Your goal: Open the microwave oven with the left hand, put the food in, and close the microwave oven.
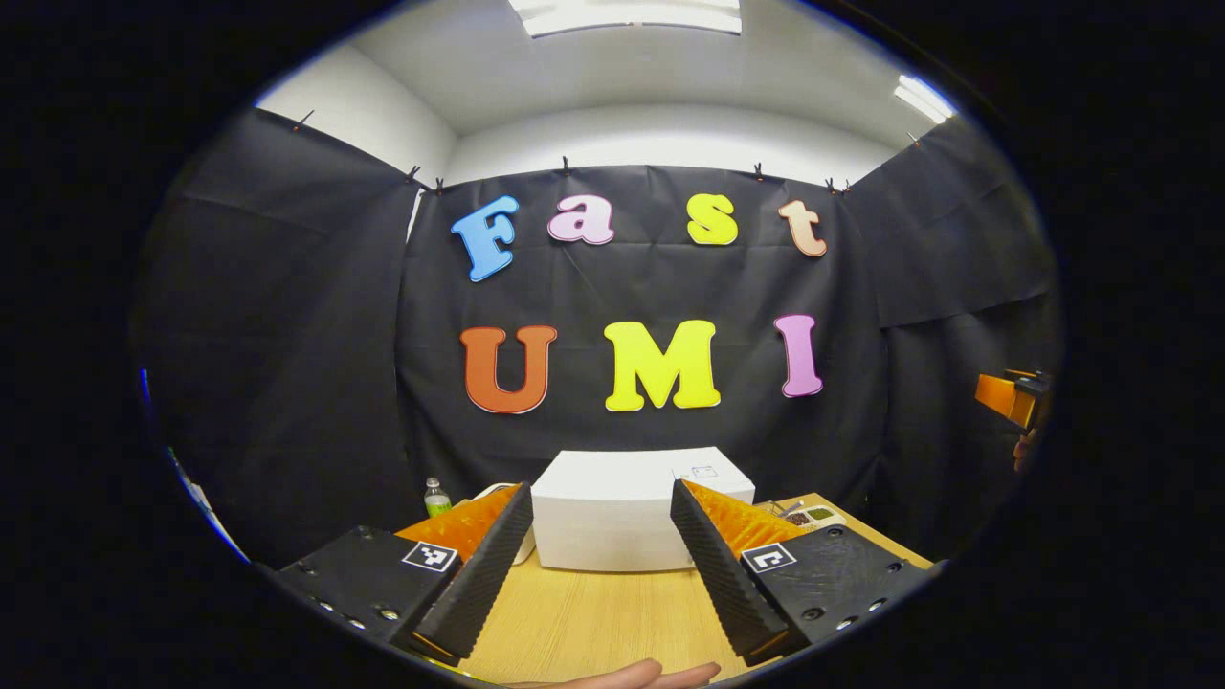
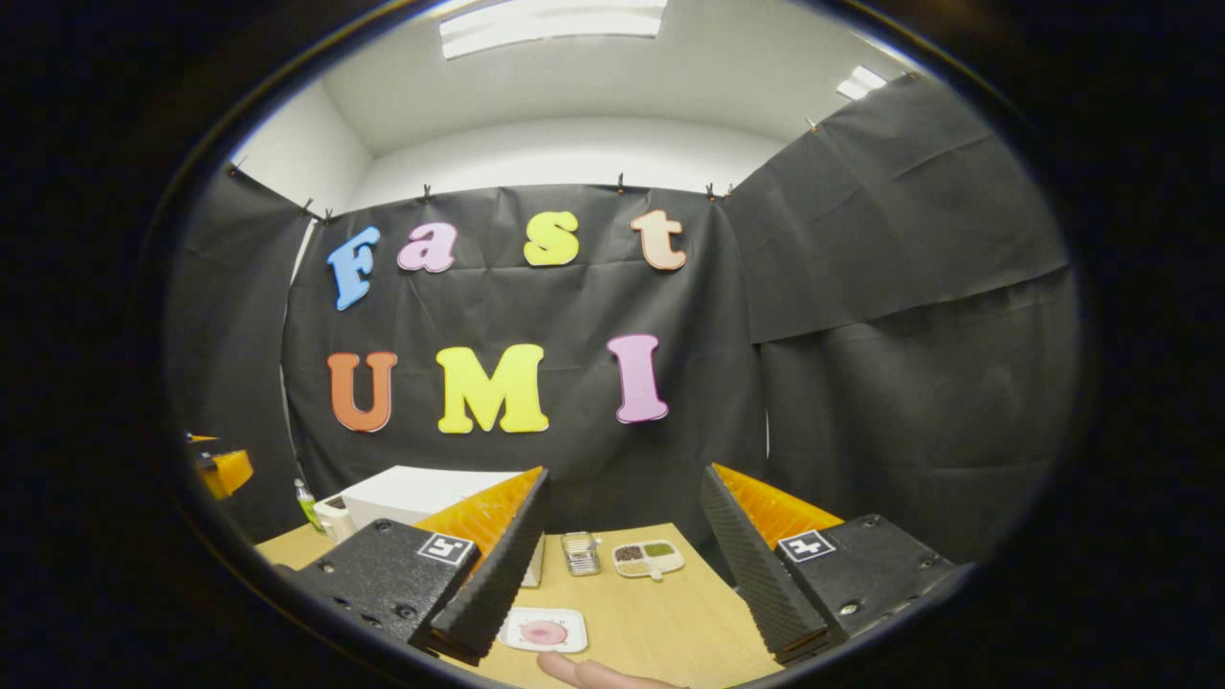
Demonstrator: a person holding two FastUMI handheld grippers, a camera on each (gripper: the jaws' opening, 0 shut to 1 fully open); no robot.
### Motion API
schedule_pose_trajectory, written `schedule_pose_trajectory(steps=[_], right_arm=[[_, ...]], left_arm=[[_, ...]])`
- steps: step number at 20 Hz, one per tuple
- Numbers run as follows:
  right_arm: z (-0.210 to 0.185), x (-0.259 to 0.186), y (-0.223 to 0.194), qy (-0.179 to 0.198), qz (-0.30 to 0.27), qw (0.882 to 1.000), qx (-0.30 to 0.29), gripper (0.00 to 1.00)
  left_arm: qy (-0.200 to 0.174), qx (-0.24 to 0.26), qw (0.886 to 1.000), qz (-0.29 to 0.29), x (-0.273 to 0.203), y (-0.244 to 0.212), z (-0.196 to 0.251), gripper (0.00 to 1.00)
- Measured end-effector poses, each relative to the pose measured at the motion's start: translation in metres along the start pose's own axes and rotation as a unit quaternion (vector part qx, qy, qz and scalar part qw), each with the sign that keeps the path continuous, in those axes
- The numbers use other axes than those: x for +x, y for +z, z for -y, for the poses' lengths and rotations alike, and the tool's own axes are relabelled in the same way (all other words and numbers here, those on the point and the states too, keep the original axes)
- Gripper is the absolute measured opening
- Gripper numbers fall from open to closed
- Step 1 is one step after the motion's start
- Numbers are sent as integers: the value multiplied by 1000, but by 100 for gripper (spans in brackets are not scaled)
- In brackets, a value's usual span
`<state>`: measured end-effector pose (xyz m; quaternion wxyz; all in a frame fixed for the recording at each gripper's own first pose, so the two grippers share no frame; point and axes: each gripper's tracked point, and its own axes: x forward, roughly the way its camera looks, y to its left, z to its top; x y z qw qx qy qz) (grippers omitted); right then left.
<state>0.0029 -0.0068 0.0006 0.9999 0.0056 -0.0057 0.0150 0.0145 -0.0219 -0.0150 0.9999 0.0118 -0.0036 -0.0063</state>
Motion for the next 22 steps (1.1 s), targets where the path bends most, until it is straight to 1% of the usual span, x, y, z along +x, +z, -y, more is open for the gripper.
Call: schedule_pose_trajectory(steps=[5, 6, 9, 10, 12, 13, 14, 15, 17, 19, 22], right_arm=[[9, 9, 1, 3, 17, 1000, -7, 91], [10, 11, -3, 4, 14, 1000, -6, 100], [18, 17, -8, 4, 10, 1000, -3, 100], [22, 20, -11, 1, 10, 1000, -4, 100], [29, 26, -15, -2, 9, 1000, -7, 100], [32, 29, -16, -3, 10, 1000, -8, 91], [37, 33, -19, -5, 10, 1000, -10, 90], [42, 37, -22, -9, 9, 1000, -13, 100], [52, 42, -29, -15, 5, 1000, -15, 100], [59, 50, -37, -18, 0, 1000, -13, 100], [64, 60, -56, -15, -21, 1000, -2, 100]], left_arm=[[-3, -4, 1000, -11, 50, -26, 26, 92], [-5, -4, 1000, -17, 61, -35, 33, 92], [-13, -12, 999, -41, 99, -70, 57, 92], [-8, -18, 998, -52, 110, -85, 61, 92], [-17, -29, 997, -70, 135, -113, 78, 92], [-20, -34, 996, -78, 144, -126, 86, 92], [-22, -37, 996, -81, 156, -138, 93, 92], [-26, -38, 995, -84, 168, -150, 99, 92], [-38, -45, 994, -90, 190, -173, 114, 92], [-51, -56, 991, -109, 208, -202, 127, 92], [-50, -41, 991, -117, 229, -232, 137, 92]])
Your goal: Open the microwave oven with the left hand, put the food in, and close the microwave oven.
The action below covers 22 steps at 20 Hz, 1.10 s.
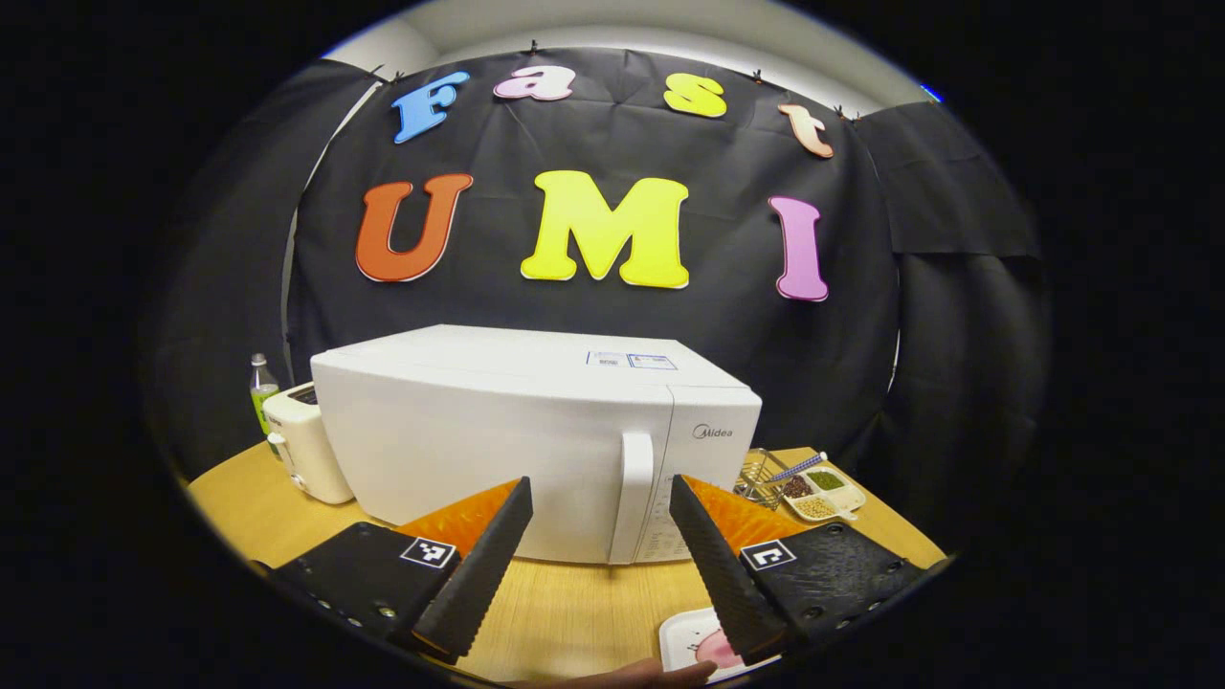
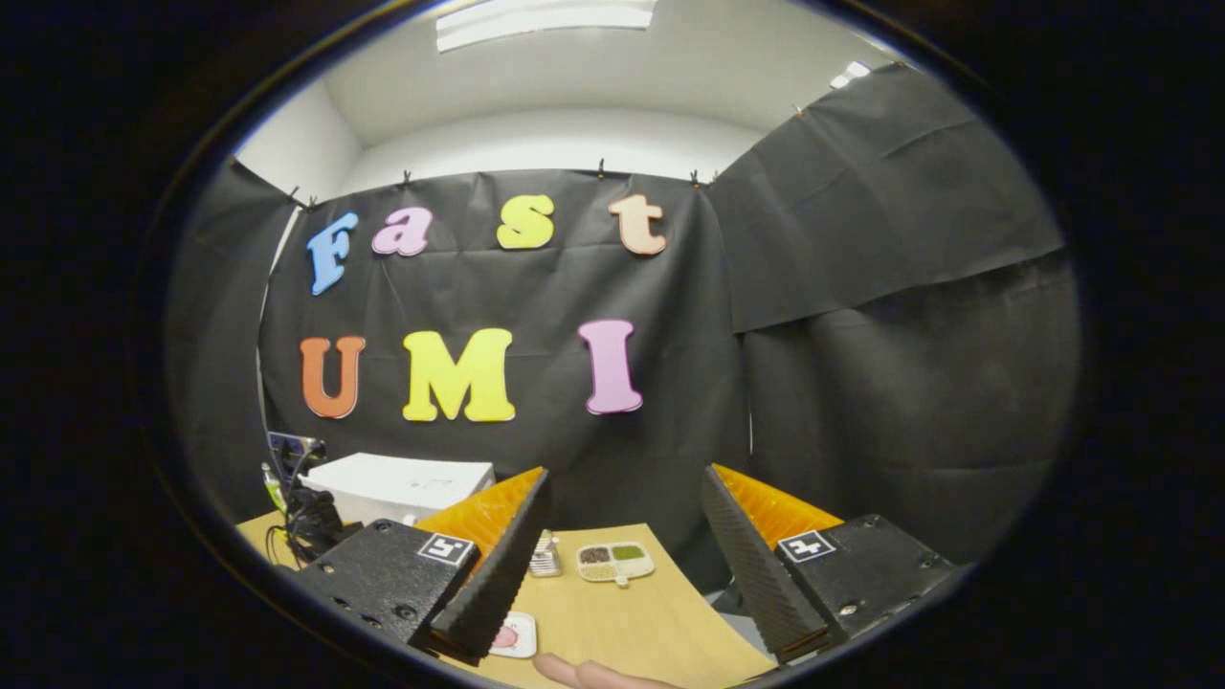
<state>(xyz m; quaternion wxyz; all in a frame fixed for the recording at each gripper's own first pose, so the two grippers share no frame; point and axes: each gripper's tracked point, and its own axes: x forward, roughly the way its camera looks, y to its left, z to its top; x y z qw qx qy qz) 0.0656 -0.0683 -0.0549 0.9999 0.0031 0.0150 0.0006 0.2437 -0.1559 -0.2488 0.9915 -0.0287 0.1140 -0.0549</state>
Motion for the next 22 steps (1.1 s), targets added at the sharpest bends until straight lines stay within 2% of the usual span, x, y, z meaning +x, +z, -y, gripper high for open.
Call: schedule_pose_trajectory(steps=[1, 4, 9, 12, 13, 15, 16, 17, 18, 19, 20, 21, 22], right_arm=[[0, 3, -5, 4, -5, 1000, 1, 91], [3, 12, -16, 5, -13, 1000, -11, 91], [9, 9, -13, 8, 14, 1000, -26, 91], [10, 4, -12, 12, 27, 999, -24, 91], [8, 3, -11, 18, 32, 999, -24, 91], [-1, 0, -11, 35, 35, 999, -20, 91], [-4, -1, -10, 44, 35, 998, -16, 92], [-6, -3, -11, 48, 34, 998, -14, 91], [-7, -2, -13, 50, 32, 998, -13, 100], [-7, -4, -14, 51, 30, 998, -14, 100], [-7, -5, -14, 50, 30, 998, -16, 100], [-5, -7, -14, 47, 29, 998, -20, 91], [-2, -8, -17, 42, 25, 998, -25, 100]], left_arm=[[-9, 6, 1000, 0, 8, -7, 7, 92], [-3, 16, 1000, 7, 27, -19, 11, 92], [8, 3, 1000, -2, 58, -35, 10, 91], [10, 8, 1000, 9, 65, -38, 8, 85], [9, 6, 1000, 13, 71, -39, 7, 64], [4, 21, 1000, 14, 70, -40, 7, 60], [-10, 32, 999, 20, 68, -40, 9, 72], [-17, 28, 999, 19, 75, -41, 10, 48], [-32, 6, 999, 2, 77, -53, 16, 39], [-25, -9, 1000, 2, 72, -52, 18, 43], [-14, -7, 1000, 8, 71, -47, 17, 29], [2, 2, 1000, 6, 71, -47, 16, 28], [16, 17, 1000, 5, 69, -47, 15, 20]])
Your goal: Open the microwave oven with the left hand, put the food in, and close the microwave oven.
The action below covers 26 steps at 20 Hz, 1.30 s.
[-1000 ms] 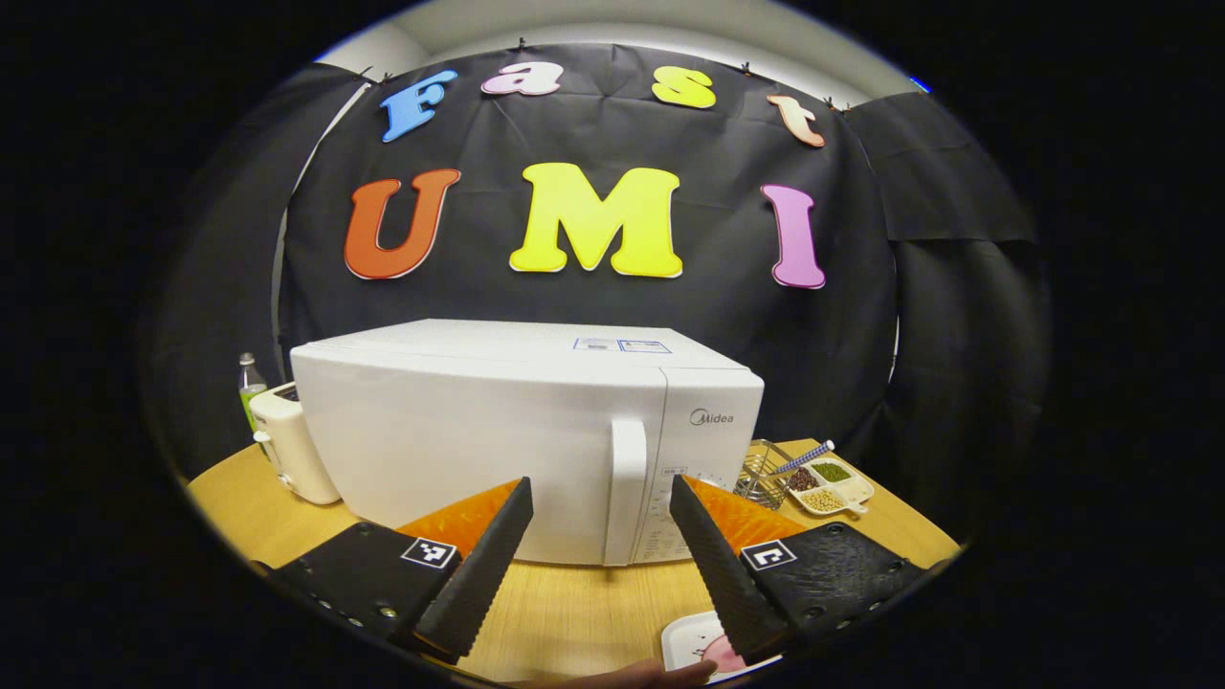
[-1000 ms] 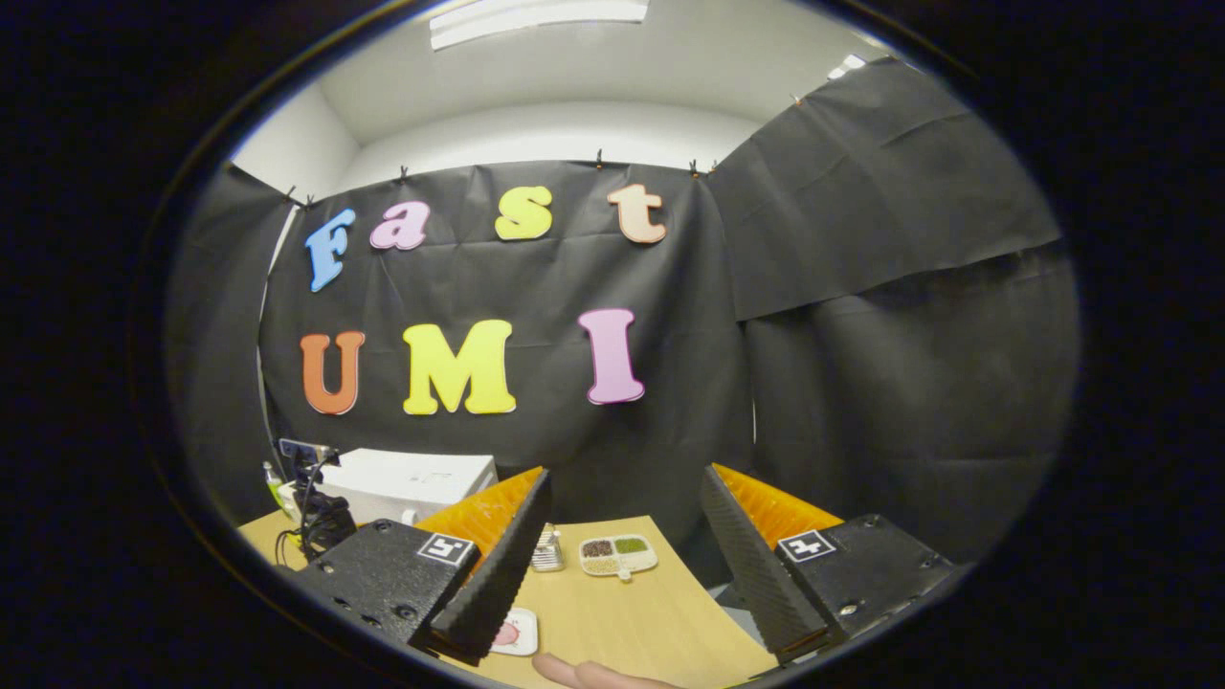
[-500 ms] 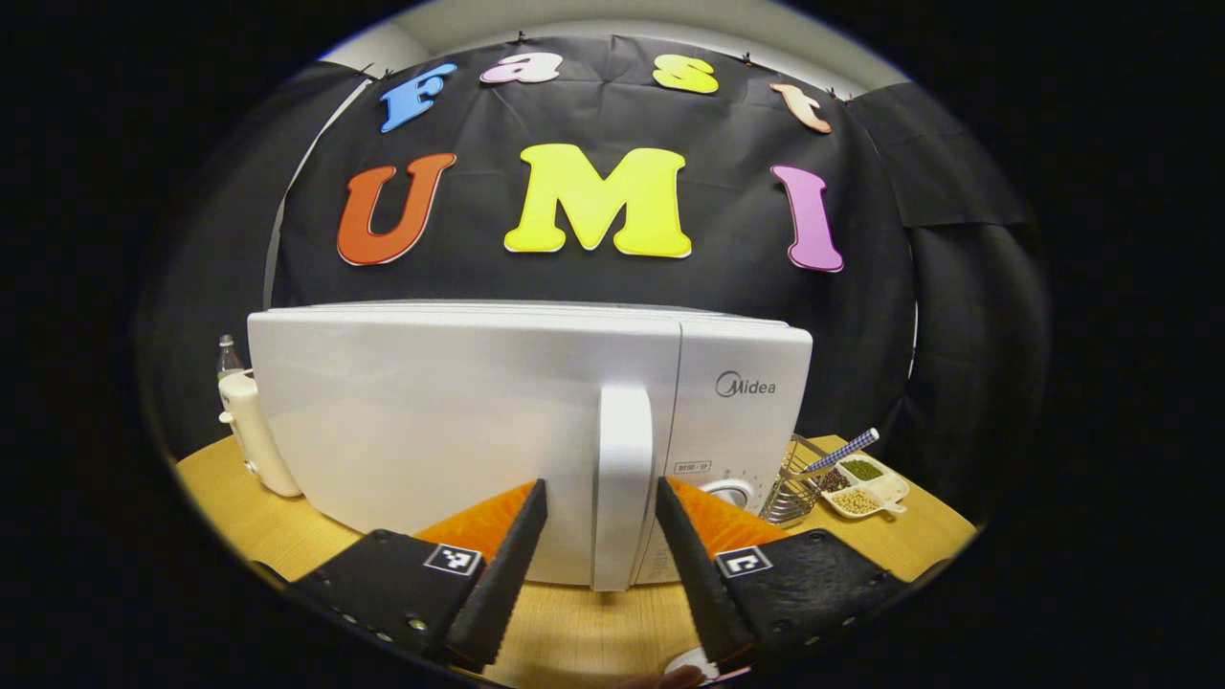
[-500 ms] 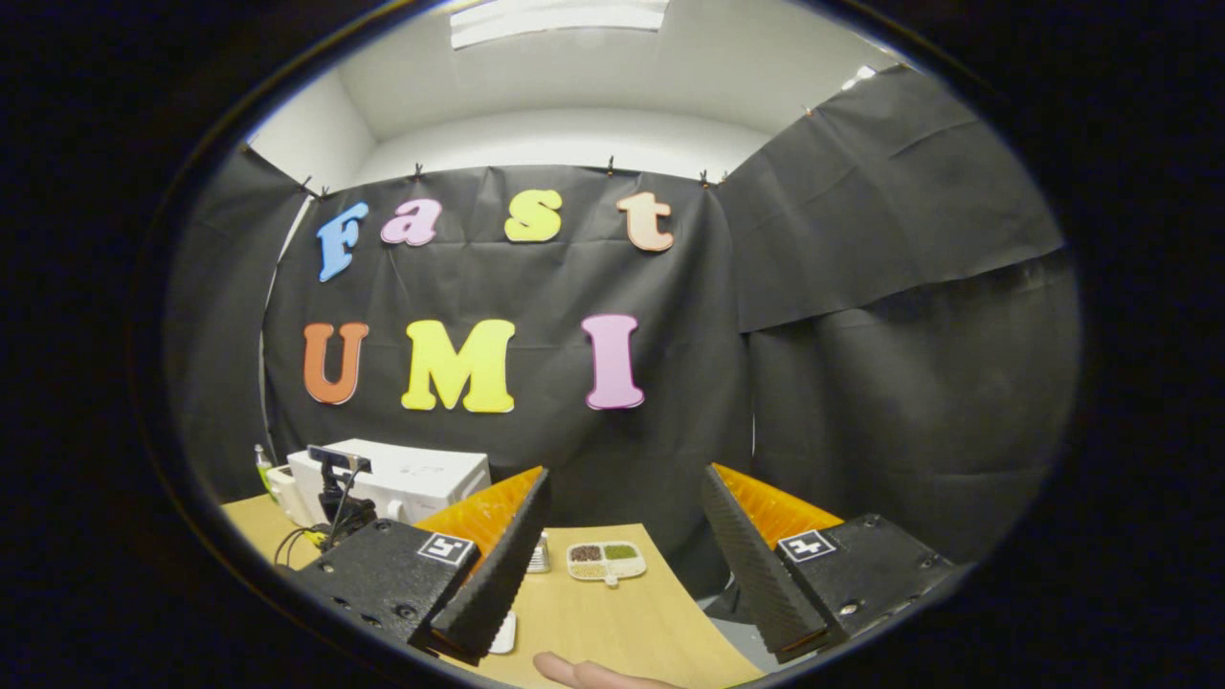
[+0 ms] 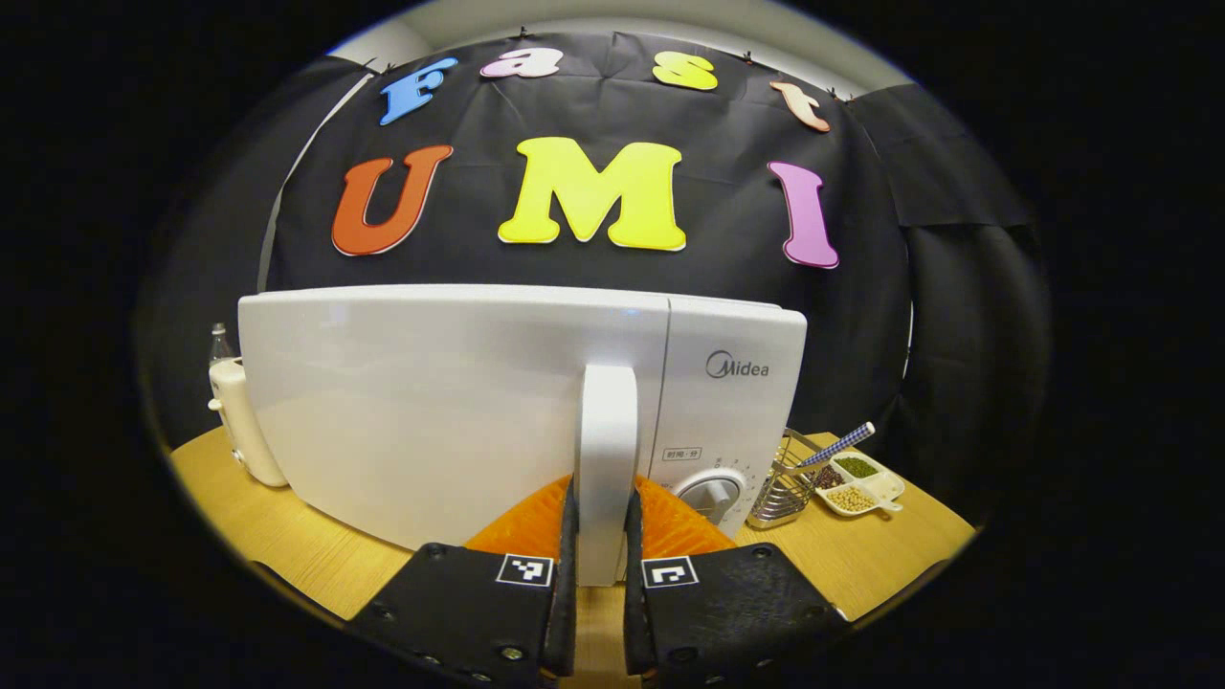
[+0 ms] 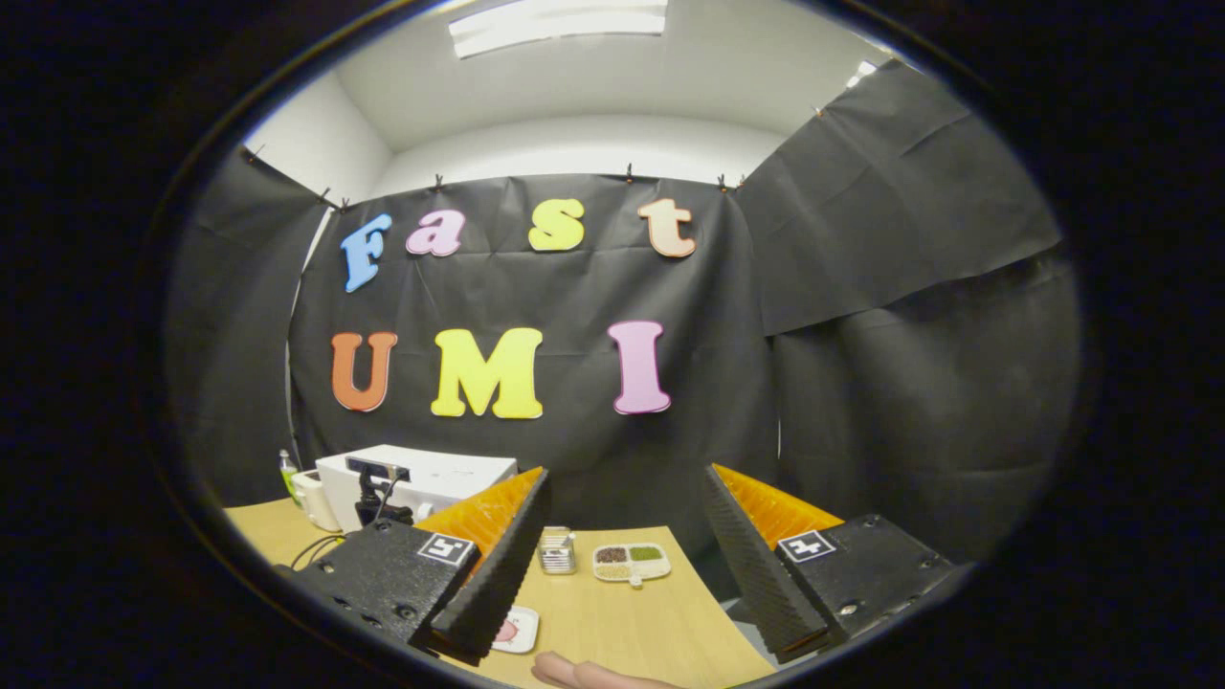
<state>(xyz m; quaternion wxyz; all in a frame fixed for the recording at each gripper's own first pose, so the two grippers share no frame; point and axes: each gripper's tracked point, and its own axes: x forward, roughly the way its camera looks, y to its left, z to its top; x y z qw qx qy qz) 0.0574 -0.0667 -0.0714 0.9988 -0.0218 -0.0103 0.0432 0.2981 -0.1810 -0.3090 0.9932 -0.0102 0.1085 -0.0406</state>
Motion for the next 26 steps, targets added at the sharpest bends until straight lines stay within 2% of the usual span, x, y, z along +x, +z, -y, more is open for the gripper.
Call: schedule_pose_trajectory(steps=[1, 2, 3, 4, 5, 8, 9, 10, 11, 12, 13, 14, 15, 17, 18, 22, 26], right_arm=[[2, -2, -1, -3, -3, 1000, -2, 100], [3, -5, -1, -1, -4, 1000, -1, 100], [4, -7, 0, 0, -5, 1000, -1, 91], [8, -9, -2, -2, -6, 1000, -2, 100], [10, -11, 0, -2, -4, 1000, -4, 91], [15, -15, 0, -4, -2, 1000, -9, 91], [14, -16, 0, -3, -3, 1000, -7, 100], [11, -17, -2, 0, -6, 1000, -3, 100], [8, -18, -3, 4, -10, 1000, 2, 91], [5, -19, -5, 8, -13, 1000, 7, 100], [1, -20, -6, 12, -16, 1000, 11, 91], [-3, -21, -10, 13, -21, 1000, 12, 91], [-5, -23, -13, 14, -27, 999, 12, 100], [-17, -28, -17, 24, -35, 999, 14, 100], [-23, -31, -18, 29, -39, 999, 16, 91], [-42, -42, -25, 42, -56, 997, 14, 91], [-64, -51, -25, 58, -58, 997, 11, 91]], left_arm=[[7, 4, 1000, 0, 0, 0, -1, 14], [4, -3, 1000, -6, 0, -3, -2, 13], [0, -11, 1000, -8, -6, 0, -3, 13], [-5, -11, 1000, -11, -1, -4, -2, 5], [-10, -9, 1000, -18, -3, -5, -1, 5], [-8, 1, 1000, -6, -23, -2, -7, 4], [-16, -4, 1000, -6, -34, -6, -8, 4], [-24, -11, 1000, -2, -46, -7, -10, 4], [-29, -14, 999, -4, -54, -9, -13, 4], [-33, -15, 999, -5, -66, -10, -16, 4], [-39, -11, 999, -10, -76, -12, -19, 4], [-49, -6, 999, -14, -86, -14, -23, 4], [-66, 3, 998, -21, -97, -16, -26, 4], [-86, -1, 996, -31, -120, -22, -39, 4], [-91, -7, 995, -28, -133, -23, -48, 4], [-87, 7, 996, -16, -176, -28, -84, 4], [-72, -2, 997, -19, -208, -34, -124, 5]])
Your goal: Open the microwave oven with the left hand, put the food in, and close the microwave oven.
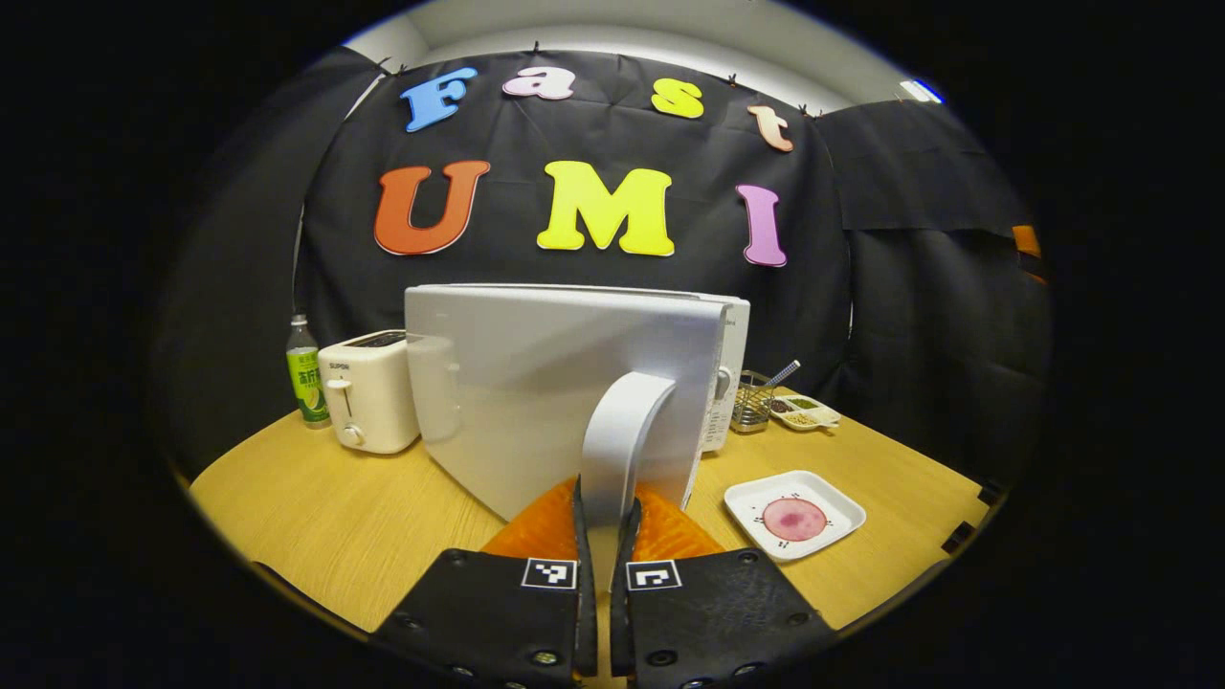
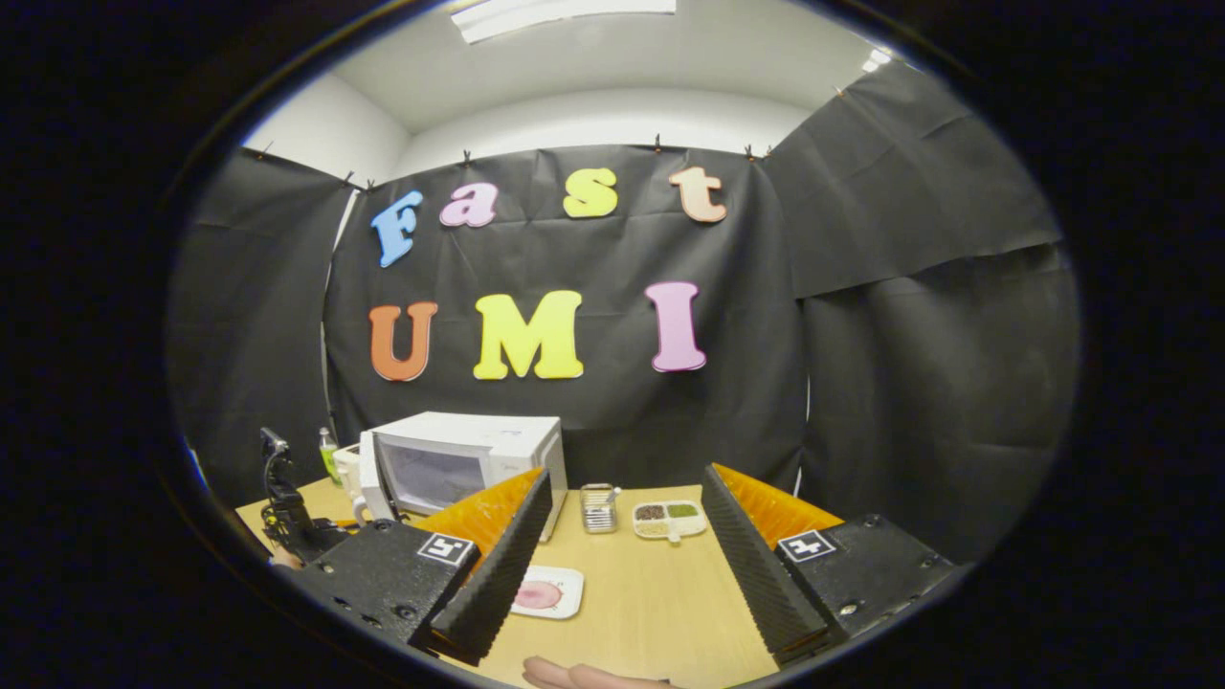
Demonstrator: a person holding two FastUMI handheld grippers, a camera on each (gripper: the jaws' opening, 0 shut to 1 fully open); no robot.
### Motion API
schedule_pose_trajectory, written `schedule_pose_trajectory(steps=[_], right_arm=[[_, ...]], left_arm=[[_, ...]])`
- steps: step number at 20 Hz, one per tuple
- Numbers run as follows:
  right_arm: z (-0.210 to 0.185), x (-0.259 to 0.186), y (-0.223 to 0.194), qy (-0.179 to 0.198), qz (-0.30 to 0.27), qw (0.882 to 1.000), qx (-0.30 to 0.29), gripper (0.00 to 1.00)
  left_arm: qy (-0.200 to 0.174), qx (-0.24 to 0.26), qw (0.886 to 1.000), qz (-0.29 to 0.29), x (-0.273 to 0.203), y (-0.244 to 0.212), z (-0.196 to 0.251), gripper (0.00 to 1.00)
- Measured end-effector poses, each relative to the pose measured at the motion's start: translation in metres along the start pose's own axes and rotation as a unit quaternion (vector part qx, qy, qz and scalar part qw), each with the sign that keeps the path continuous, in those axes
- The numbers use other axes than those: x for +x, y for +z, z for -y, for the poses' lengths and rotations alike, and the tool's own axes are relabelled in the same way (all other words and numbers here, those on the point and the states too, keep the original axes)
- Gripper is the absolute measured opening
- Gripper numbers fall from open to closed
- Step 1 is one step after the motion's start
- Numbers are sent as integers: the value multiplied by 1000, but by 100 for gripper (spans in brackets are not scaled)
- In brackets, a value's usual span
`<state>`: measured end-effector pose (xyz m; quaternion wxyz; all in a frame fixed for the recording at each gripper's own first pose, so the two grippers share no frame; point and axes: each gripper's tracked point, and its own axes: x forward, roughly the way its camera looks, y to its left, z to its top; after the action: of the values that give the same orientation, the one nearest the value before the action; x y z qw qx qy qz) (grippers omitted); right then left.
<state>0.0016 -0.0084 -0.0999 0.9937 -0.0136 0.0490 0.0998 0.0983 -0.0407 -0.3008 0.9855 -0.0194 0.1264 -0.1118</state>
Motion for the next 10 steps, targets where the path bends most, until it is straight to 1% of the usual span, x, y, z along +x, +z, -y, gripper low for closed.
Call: schedule_pose_trajectory(steps=[3, 4, 7, 8, 10], right_arm=[[-19, -5, 0, 14, 1, 1000, -2, 91], [-24, -6, -1, 18, 0, 1000, -4, 91], [-38, -7, -1, 30, -1, 999, -11, 91], [-42, -7, -2, 32, -1, 999, -13, 91], [-50, -7, -4, 38, -3, 999, -15, 91]], left_arm=[[28, -3, 1000, -1, -25, -4, -33, 5], [38, -3, 999, -1, -33, -6, -44, 9], [70, -10, 997, -6, -57, -14, -86, 10], [76, -16, 997, -5, -69, -17, -99, 16], [90, -27, 996, -4, -85, -21, -125, 16]])
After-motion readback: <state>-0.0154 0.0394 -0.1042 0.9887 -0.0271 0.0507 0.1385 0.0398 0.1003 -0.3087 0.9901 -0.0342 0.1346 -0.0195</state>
